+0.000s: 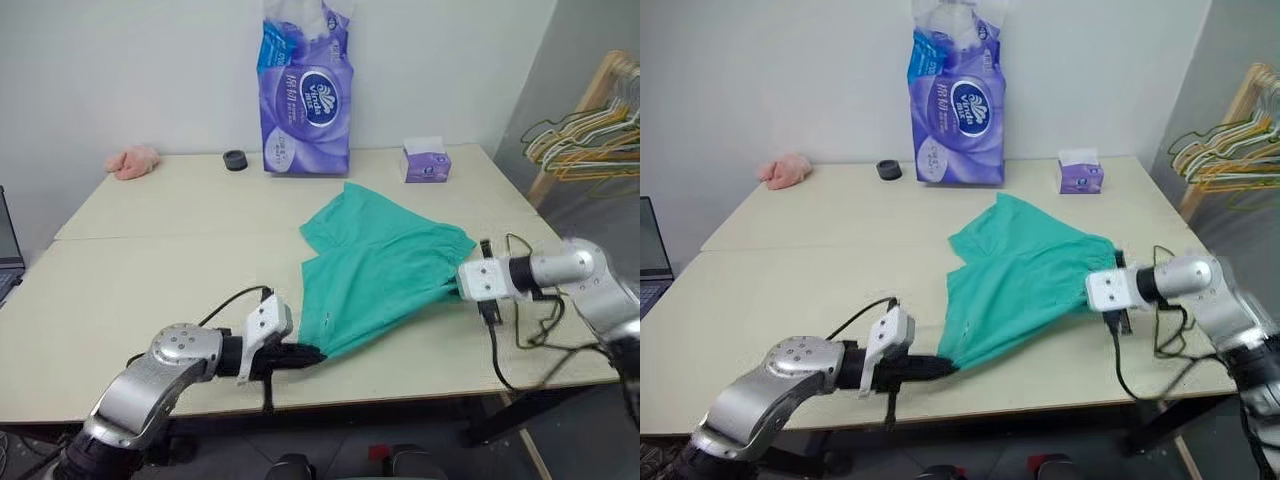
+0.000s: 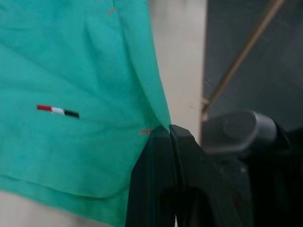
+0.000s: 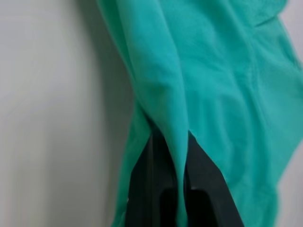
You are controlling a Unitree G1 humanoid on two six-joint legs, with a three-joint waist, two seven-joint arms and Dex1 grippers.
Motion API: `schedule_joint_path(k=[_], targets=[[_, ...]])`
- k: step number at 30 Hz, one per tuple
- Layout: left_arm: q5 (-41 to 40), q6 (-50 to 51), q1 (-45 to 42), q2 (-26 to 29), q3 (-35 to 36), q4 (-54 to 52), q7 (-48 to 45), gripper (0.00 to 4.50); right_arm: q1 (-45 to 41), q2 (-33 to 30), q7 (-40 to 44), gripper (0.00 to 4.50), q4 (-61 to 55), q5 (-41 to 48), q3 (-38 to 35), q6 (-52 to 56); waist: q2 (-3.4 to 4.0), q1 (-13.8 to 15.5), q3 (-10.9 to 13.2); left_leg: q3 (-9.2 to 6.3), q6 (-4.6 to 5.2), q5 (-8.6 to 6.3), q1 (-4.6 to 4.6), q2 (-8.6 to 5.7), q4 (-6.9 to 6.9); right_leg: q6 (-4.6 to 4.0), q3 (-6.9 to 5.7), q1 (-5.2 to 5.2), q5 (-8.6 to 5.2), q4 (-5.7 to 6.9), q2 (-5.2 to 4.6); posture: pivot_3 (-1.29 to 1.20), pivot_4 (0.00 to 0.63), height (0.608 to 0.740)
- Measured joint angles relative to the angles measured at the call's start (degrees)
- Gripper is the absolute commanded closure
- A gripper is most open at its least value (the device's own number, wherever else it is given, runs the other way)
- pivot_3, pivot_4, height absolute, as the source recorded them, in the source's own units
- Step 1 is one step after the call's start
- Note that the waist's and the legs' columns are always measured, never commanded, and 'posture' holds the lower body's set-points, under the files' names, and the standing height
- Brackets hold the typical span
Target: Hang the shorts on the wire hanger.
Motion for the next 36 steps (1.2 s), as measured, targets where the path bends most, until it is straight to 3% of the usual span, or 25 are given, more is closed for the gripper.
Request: schedule_joint_path(k=[3, 5, 8, 10, 14, 17, 19, 21, 24, 28, 31, 33, 36], targets=[[6.0, -4.1, -15.1, -2.0, -0.5, 14.8, 4.8, 4.5, -18.1, 10.9, -8.2, 4.48, 19.2, -6.9, 3.6, -4.7, -0.03, -1.2, 0.0, -0.21, -0.53, 0.3, -0.03, 0.07, -0.09, -0.24, -0.09, -0.19, 0.04, 0.18, 0.13, -0.02, 0.0, 0.74], [11.2, -10.8, -28.8, -2.0, -0.7, 32.6, 8.4, 4.5, -28.3, 16.3, -17.2, 4.48, 31.3, -11.2, 5.2, -7.4, -0.09, -1.3, 0.0, -0.34, -0.9, 0.43, -0.24, 0.06, -0.24, -0.4, -0.2, -0.48, -0.05, 0.23, 0.11, -0.02, 0.0, 0.74], [20.4, -24.7, -54.1, 0.3, -0.5, 64.4, 18.7, 4.5, -41.0, 22.1, -34.0, 4.48, 43.3, -17.6, 7.3, -8.7, -0.61, -1.7, 0.0, -0.35, -1.5, 0.76, -1.13, 0.0, -0.78, -0.57, 0.04, -1.88, 0.05, 0.31, -0.01, -0.02, 0.0, 0.74], [26.0, -34.9, -68.8, 3.9, -0.6, 77.0, 25.7, 4.5, -47.4, 23.0, -44.4, 4.48, 47.1, -20.0, 7.3, -9.1, -0.79, -2.5, -0.1, -0.24, -1.57, 0.77, -1.78, -0.37, -0.86, -0.63, 0.18, -3.02, 0.08, 0.78, -0.49, -0.02, 0.0, 0.74], [39.9, -52.1, -84.3, 9.2, -7.4, 83.5, 36.4, 4.5, -55.2, 23.0, -57.5, 4.48, 49.3, -20.6, 5.4, -11.6, -0.81, -3.1, -0.2, -0.13, -1.32, 0.61, -2.09, -0.7, -0.98, -0.62, 0.15, -3.57, 0.06, 1.02, -0.97, -0.01, 0.0, 0.74], [48.4, -61.2, -86.3, 12.0, -12.3, 84.4, 41.1, 4.5, -56.3, 20.6, -62.6, 4.48, 49.8, -20.3, 3.3, -14.5, -0.78, -3.0, -0.2, -0.15, -1.11, 0.48, -2.07, -0.83, -0.98, -0.52, 0.14, -3.65, 0.01, 0.92, -1.04, -0.01, 0.0, 0.74], [51.4, -64.5, -84.5, 12.5, -14.1, 85.0, 41.4, 4.5, -55.1, 19.9, -63.3, 4.48, 50.1, -20.1, 2.5, -16.3, -0.76, -3.0, -0.2, -0.29, -1.1, 0.47, -2.11, -1.05, -1.05, -0.38, 0.24, -3.71, -0.12, 0.8, -1.12, -0.01, 0.0, 0.74], [51.6, -67.4, -77.4, 12.9, -14.4, 83.5, 36.8, 4.5, -49.7, 19.5, -62.4, 4.48, 48.9, -19.8, 2.3, -20.9, -0.66, -3.1, -0.3, -0.28, -1.06, 0.45, -1.78, -1.33, -1.19, -0.36, 0.33, -3.42, -0.13, 1.07, -1.29, -0.01, 0.0, 0.74], [44.5, -66.4, -61.3, 12.0, -12.4, 78.4, 20.9, 4.5, -39.2, 20.0, -56.8, 4.48, 47.9, -19.6, 3.0, -26.3, -0.62, -3.8, -0.3, -0.1, -0.64, 0.69, -1.31, -1.4, -0.79, 0.0, 0.36, -2.76, 0.04, 1.13, -1.29, -0.02, 0.0, 0.74], [28.5, -52.8, -29.0, 14.4, -10.9, 52.0, -2.9, 4.5, -23.7, 20.0, -47.0, 4.48, 43.7, -19.5, 6.0, -34.6, -0.6, -6.2, -0.3, -0.43, -0.46, 0.8, -0.78, -1.16, -0.81, 0.1, 0.4, -2.34, 0.12, 1.31, -1.12, -0.03, 0.0, 0.74], [17.9, -38.5, -9.0, 22.7, -8.7, 27.4, -12.4, 4.5, -13.9, 19.2, -39.8, 4.48, 35.4, -17.8, 6.8, -38.5, -0.64, -7.7, -0.3, -0.88, -0.49, 0.79, -1.2, -0.84, -0.85, 0.05, 0.6, -2.93, 0.11, 1.41, -1.01, -0.03, 0.0, 0.74], [12.8, -32.1, -0.5, 28.1, -5.7, 16.8, -15.6, 4.5, -7.7, 17.5, -33.4, 4.48, 26.7, -13.3, 6.9, -39.2, -0.66, -7.9, -0.3, -0.91, -0.52, 0.78, -1.29, -0.79, -0.84, 0.04, 0.6, -3.0, 0.11, 1.38, -0.96, -0.03, 0.0, 0.74], [8.4, -25.9, 6.8, 31.6, -3.0, 8.8, -17.7, 4.5, -0.5, 13.9, -21.5, 4.48, 13.9, -4.2, 7.6, -36.1, -0.6, -7.5, -0.3, -0.95, -0.51, 0.76, -1.2, -0.79, -0.85, 0.04, 0.53, -2.68, 0.11, 1.13, -0.94, -0.03, 0.0, 0.74]])
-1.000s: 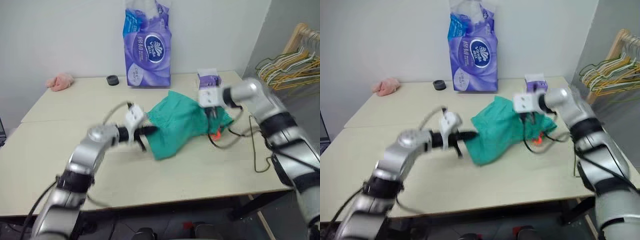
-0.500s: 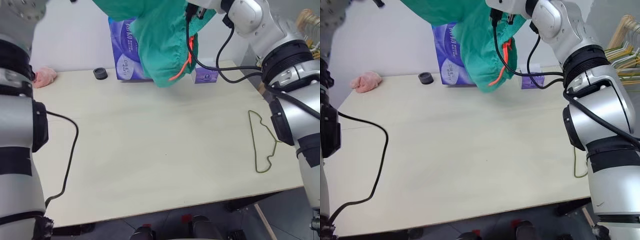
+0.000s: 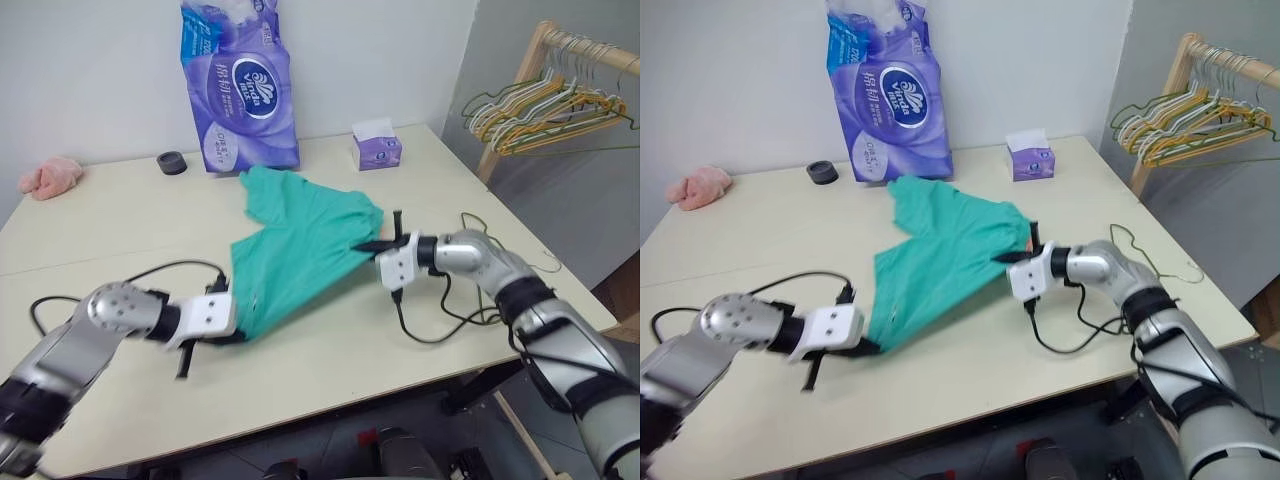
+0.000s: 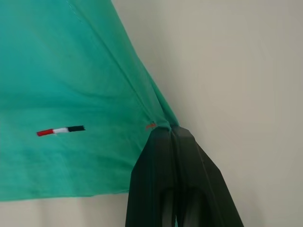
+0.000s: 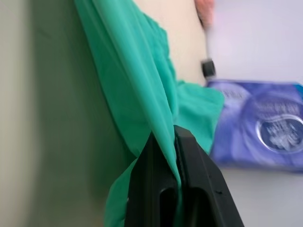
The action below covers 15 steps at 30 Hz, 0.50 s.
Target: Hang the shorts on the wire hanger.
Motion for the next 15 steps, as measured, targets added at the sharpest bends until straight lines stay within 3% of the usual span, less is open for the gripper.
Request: schedule_joint_path(k=[5, 8, 15], targets=[[-3.7, 5.0, 6.7, 1.7, 0.5, -7.0, -3.6, 4.5, 10.4, -9.9, 19.0, 4.48, -22.7, 14.3, 2.3, 13.4, 0.07, 3.1, 0.0, -0.11, 0.78, -0.52, 1.2, -0.04, 0.03, -0.02, -0.21, 1.64, -0.08, -0.55, 0.05, -0.04, 0.0, 0.74], [-3.7, 5.7, 7.7, 1.8, 0.6, -8.4, -5.0, 4.5, 14.0, -12.4, 22.2, 4.48, -30.3, 16.2, 2.0, 21.4, 0.12, 4.6, 0.1, -0.04, 0.95, -0.71, 1.87, -0.25, 0.01, -0.01, -0.29, 2.45, -0.08, -0.91, 0.2, -0.05, 0.0, 0.74], [-3.4, 6.7, 7.5, 0.8, 0.6, -8.5, -5.2, 4.5, 18.0, -14.6, 24.3, 4.48, -36.8, 15.9, 1.4, 31.0, 0.09, 6.4, 0.1, 0.06, 0.93, -0.72, 1.84, -0.24, 0.04, -0.01, -0.3, 2.43, -0.08, -0.92, 0.2, -0.05, 0.0, 0.74]])
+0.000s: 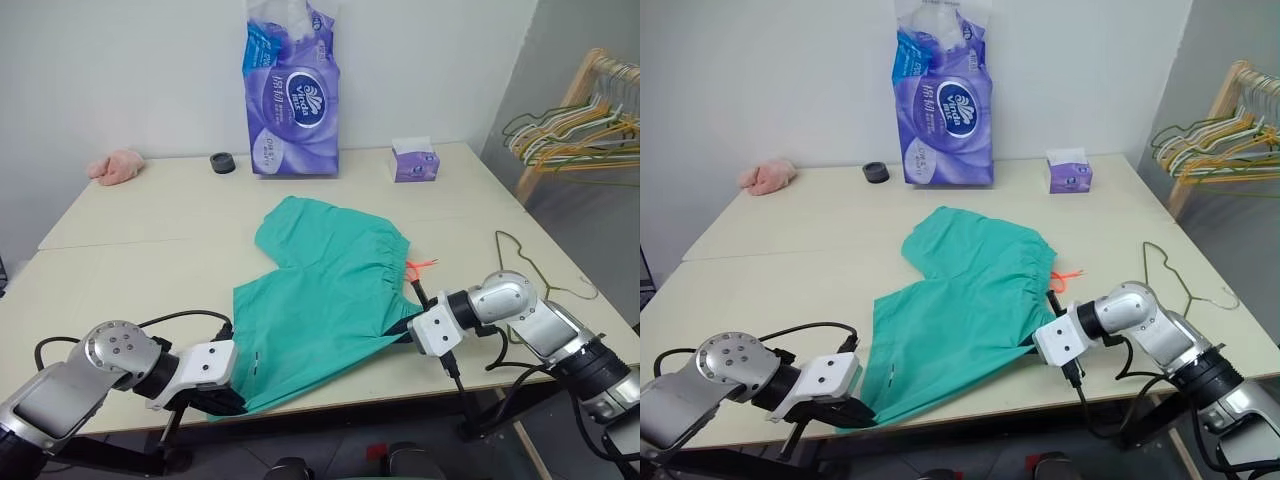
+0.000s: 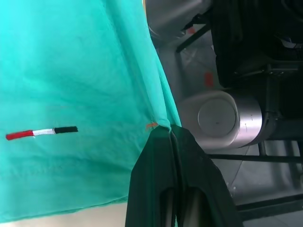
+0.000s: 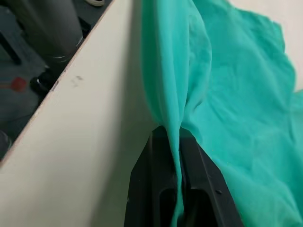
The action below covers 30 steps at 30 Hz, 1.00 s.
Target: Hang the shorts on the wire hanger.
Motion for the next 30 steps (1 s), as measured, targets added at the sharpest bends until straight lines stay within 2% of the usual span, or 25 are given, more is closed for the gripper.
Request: schedule_joint_path(k=[5, 6, 9, 15, 21, 23, 26, 28, 30], targets=[[0.8, 0.5, 0.2, -1.6, -0.2, -0.8, 0.4, 4.5, 0.6, -0.1, 0.2, 4.48, -0.5, -2.0, -0.1, 2.1, -0.01, 0.0, 0.0, 0.07, -0.01, -0.01, -0.01, 0.02, -0.01, 0.0, 0.01, -0.02, 0.0, 0.0, 0.0, -0.05, 0.0, 0.74], [1.1, 0.8, 0.2, -2.2, -0.2, -0.9, 0.7, 4.31, 0.6, -0.2, 0.4, 4.5, -0.7, -2.3, -0.1, 2.4, -0.01, 0.0, 0.0, 0.07, -0.01, -0.01, -0.01, 0.02, -0.01, 0.0, 0.01, -0.02, 0.0, 0.0, 0.0, -0.05, 0.0, 0.74], [0.3, 4.7, 0.2, -4.7, -0.3, -1.8, 2.3, 3.66, 0.9, -1.6, 1.0, 3.81, -1.4, -2.6, -0.3, 4.0, -0.02, 0.1, 0.0, 0.06, -0.02, -0.01, -0.03, 0.02, 0.02, 0.0, 0.0, -0.01, 0.0, 0.0, 0.0, -0.05, 0.0, 0.74], [-1.3, 8.4, 1.1, -5.1, 0.0, -4.0, 2.4, 1.83, 3.5, -8.5, 5.6, 1.79, -9.3, -1.3, -3.7, 8.9, -0.02, 0.5, 0.0, 0.06, -0.03, -0.02, -0.04, 0.09, 0.0, 0.01, -0.03, -0.02, 0.0, -0.03, 0.03, -0.05, 0.0, 0.74], [-2.9, 8.5, 1.4, -5.0, 2.2, -4.6, 1.2, 0.04, 6.4, -11.1, 7.0, 1.78, -17.1, 5.9, -10.2, 17.1, -0.03, 0.8, 0.0, 0.19, -0.08, -0.05, -0.04, 0.2, 0.01, 0.01, -0.02, -0.01, 0.0, -0.09, 0.08, -0.06, 0.0, 0.74], [-3.8, 8.0, -0.6, -7.2, 3.5, -4.1, 2.3, 0.04, 7.8, -10.2, 4.4, 1.78, -17.2, 8.6, -14.3, 21.5, -0.03, 1.3, 0.0, 0.23, -0.08, -0.05, -0.04, 0.41, 0.05, 0.01, 0.0, -0.01, 0.0, -0.1, 0.08, -0.07, 0.0, 0.74], [-5.7, 6.5, -8.8, -20.0, 6.6, -3.0, 10.6, 0.04, 10.1, -5.0, -6.8, 1.78, -12.5, 10.7, -23.8, 29.3, -0.22, 2.9, -0.1, 0.2, -0.09, -0.04, -0.04, 0.45, 0.23, 0.09, -0.06, 0.14, 0.11, -0.22, 0.1, -0.07, 0.0, 0.74], [-6.3, 6.6, -10.7, -24.4, 7.4, -3.2, 15.1, 0.04, 11.7, -3.8, -11.4, 1.78, -10.9, 10.5, -27.3, 31.0, -0.29, 3.1, -0.2, 0.26, -0.11, -0.04, -0.03, 0.44, 0.23, 0.1, 0.04, 0.13, 0.19, -0.21, 0.09, -0.09, 0.0, 0.74], [-6.7, 8.4, -11.8, -26.1, 7.1, -3.5, 17.5, 0.04, 14.8, -1.4, -18.4, 1.78, -9.7, 8.3, -30.8, 31.7, -0.35, 2.9, -0.3, 0.41, -0.12, -0.05, -0.05, 0.43, 0.13, 0.1, 0.15, 0.01, 0.19, -0.21, 0.13, -0.1, 0.0, 0.74]])
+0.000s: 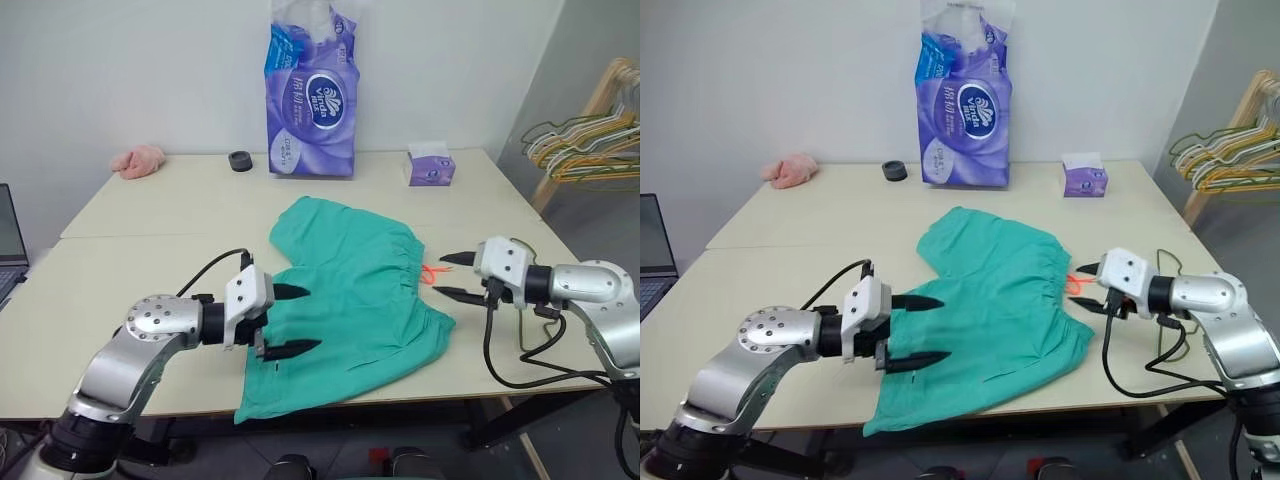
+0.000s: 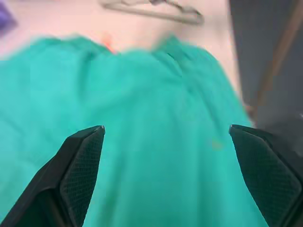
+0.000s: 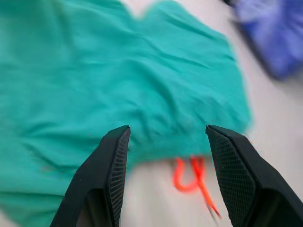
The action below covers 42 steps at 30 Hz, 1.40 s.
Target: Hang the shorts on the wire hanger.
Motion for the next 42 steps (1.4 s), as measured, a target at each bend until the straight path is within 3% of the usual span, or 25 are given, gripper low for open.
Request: schedule_joint_path(k=[6, 9, 12, 17, 23, 26, 30, 37, 39, 42], targets=[[0.7, 0.7, -5.8, -2.1, -3.4, 0.0, 0.2, 0.04, 5.3, 13.3, -25.2, 1.78, 2.4, -3.2, -12.5, 16.9, 0.23, -0.2, -0.1, 0.19, -0.07, -0.03, 0.0, 0.0, -0.03, -0.03, 0.23, -0.12, 0.01, 0.05, 0.26, -0.11, 0.0, 0.74], [0.0, 2.3, -9.1, -2.7, -3.8, 0.7, -0.2, 0.0, 6.3, 14.4, -30.6, 0.9, 1.6, -3.3, -17.3, 24.8, 0.28, -0.5, -0.1, 0.2, -0.06, -0.03, 0.0, 0.01, -0.03, -0.03, 0.23, -0.1, 0.01, 0.02, 0.28, -0.12, 0.0, 0.74], [-0.3, 3.3, -11.4, -2.9, -4.8, 2.7, -1.7, 0.0, 7.1, 15.8, -33.9, 0.03, 1.0, -3.3, -19.5, 30.6, 0.3, -1.2, -0.2, 0.2, -0.05, -0.04, 0.01, 0.06, -0.05, -0.03, 0.23, -0.09, 0.01, 0.0, 0.36, -0.12, 0.0, 0.74], [0.0, 2.7, -13.5, -4.1, -6.7, 4.1, -3.4, 0.0, 7.0, 17.4, -35.6, 0.03, 2.8, -2.1, -20.8, 37.6, 0.37, -2.3, -0.2, 0.19, -0.07, -0.05, 0.01, 0.13, -0.1, -0.05, 0.23, -0.1, -0.01, -0.03, 0.43, -0.13, 0.0, 0.74], [0.0, 2.7, -14.2, -4.2, -7.0, 4.1, -5.0, 0.0, 0.4, 16.8, -34.8, 0.03, 12.6, -0.5, -21.0, 38.4, 0.44, -3.7, -0.2, 0.17, -0.07, -0.05, 0.02, 0.19, -0.11, -0.06, 0.21, -0.08, -0.01, -0.08, 0.5, -0.13, 0.0, 0.74], [0.3, 2.3, -14.4, -4.2, -7.5, 4.1, -5.1, 0.0, -4.3, 14.8, -33.2, 0.56, 19.5, 0.8, -20.9, 39.8, 0.4, -3.9, -0.3, 0.16, -0.07, -0.05, 0.03, 0.19, -0.1, -0.06, 0.2, -0.02, -0.01, -0.12, 0.5, -0.12, 0.0, 0.74], [0.7, 2.1, -14.3, -4.1, -7.6, 4.1, -5.0, 0.0, -6.6, 12.4, -31.4, 1.91, 25.4, 1.0, -19.7, 40.3, 0.01, -3.9, -0.6, 0.09, -0.08, -0.06, 0.04, 0.23, -0.11, -0.07, 0.14, 0.04, -0.01, -0.18, 0.52, -0.11, 0.0, 0.74], [1.9, 1.8, -14.0, -3.7, -7.6, 4.1, -4.5, 0.0, -9.0, 13.5, -33.9, 4.28, 32.4, -1.4, -16.2, 34.2, -0.79, -3.9, -1.4, 0.0, -0.25, -0.18, 0.46, 0.36, -0.14, -0.11, 0.07, 0.61, -0.04, -0.48, 0.67, -0.1, 0.0, 0.74], [2.1, 1.8, -13.6, -3.5, -7.5, 4.2, -4.0, 0.0, -10.0, 13.7, -35.3, 4.45, 35.1, -2.5, -15.7, 31.9, -0.71, -3.8, -1.3, 0.01, -0.12, -0.41, 1.01, 0.41, -0.17, -0.1, 0.03, 1.27, -0.07, -0.86, 0.72, -0.1, 0.0, 0.74], [2.6, 1.7, -13.4, -3.4, -6.9, 5.4, -2.9, 0.0, -11.2, 13.7, -36.7, 4.45, 38.0, -4.1, -13.9, 27.4, -0.74, -3.8, -1.3, 0.06, -0.14, -0.44, 1.03, 0.4, -0.12, -0.09, 0.09, 1.31, -0.07, -0.93, 0.72, -0.1, 0.0, 0.74]])
